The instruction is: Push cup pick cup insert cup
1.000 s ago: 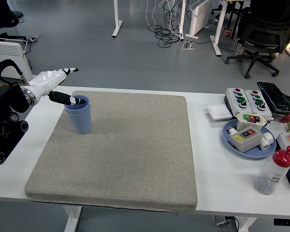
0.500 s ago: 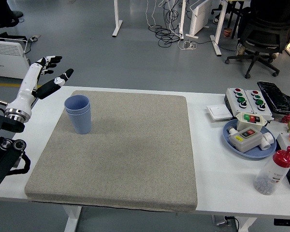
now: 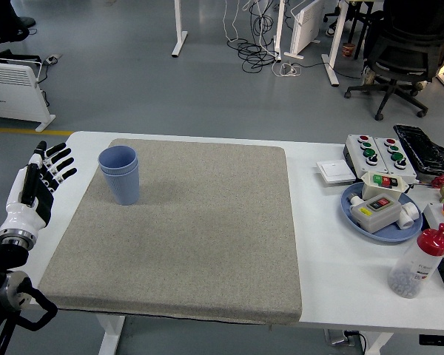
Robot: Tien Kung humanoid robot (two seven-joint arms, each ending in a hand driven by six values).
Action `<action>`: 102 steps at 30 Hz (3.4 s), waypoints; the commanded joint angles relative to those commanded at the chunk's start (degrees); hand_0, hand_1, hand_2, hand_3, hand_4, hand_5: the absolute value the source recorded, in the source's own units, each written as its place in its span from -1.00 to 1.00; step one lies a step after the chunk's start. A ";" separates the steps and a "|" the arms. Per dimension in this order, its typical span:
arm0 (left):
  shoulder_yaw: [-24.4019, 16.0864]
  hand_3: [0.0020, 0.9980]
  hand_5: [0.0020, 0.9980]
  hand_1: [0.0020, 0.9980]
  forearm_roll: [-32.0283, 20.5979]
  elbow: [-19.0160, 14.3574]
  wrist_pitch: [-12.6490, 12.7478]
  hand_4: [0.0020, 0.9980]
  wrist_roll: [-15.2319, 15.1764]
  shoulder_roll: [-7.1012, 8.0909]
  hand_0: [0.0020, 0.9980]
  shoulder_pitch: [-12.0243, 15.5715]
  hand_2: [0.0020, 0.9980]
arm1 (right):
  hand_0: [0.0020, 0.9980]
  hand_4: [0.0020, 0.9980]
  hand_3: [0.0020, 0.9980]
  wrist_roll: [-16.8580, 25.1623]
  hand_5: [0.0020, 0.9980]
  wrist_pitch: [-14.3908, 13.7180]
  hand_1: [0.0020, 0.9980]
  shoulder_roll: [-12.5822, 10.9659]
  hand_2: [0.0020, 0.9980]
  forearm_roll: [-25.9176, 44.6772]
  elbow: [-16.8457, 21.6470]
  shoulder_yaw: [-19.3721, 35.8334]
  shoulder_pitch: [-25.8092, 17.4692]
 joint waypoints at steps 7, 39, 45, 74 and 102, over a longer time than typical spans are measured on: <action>-1.03 0.47 1.00 0.57 -3.04 -0.69 -4.34 0.17 1.25 -0.10 0.55 2.66 0.58 | 0.42 -0.80 0.21 0.32 -0.06 0.01 0.30 -0.17 0.39 0.46 -0.07 -0.34 0.66; -3.20 0.57 1.00 0.69 -4.67 0.46 -6.43 0.18 0.35 0.15 0.64 4.74 0.66 | 0.42 -0.80 0.21 1.33 -0.06 -0.16 0.30 -0.35 0.38 1.68 -0.16 -0.89 1.60; -3.35 0.57 1.00 0.68 -4.89 0.50 -6.04 0.18 -0.08 0.14 0.65 4.84 0.67 | 0.42 -0.80 0.21 1.65 -0.06 -0.24 0.30 -0.35 0.38 2.09 -0.17 -1.04 1.66; -3.17 0.57 1.00 0.68 -5.35 0.98 -5.37 0.18 -0.51 0.07 0.65 6.43 0.66 | 0.41 -0.81 0.20 0.71 -0.05 -0.02 0.29 -0.55 0.36 -0.78 -0.14 0.91 0.50; -3.85 0.56 1.00 0.67 -4.83 1.41 -5.10 0.17 -0.93 -0.13 0.63 5.71 0.65 | 0.41 -0.82 0.20 0.32 -0.05 -0.14 0.29 -0.36 0.36 -1.39 -0.16 0.74 0.70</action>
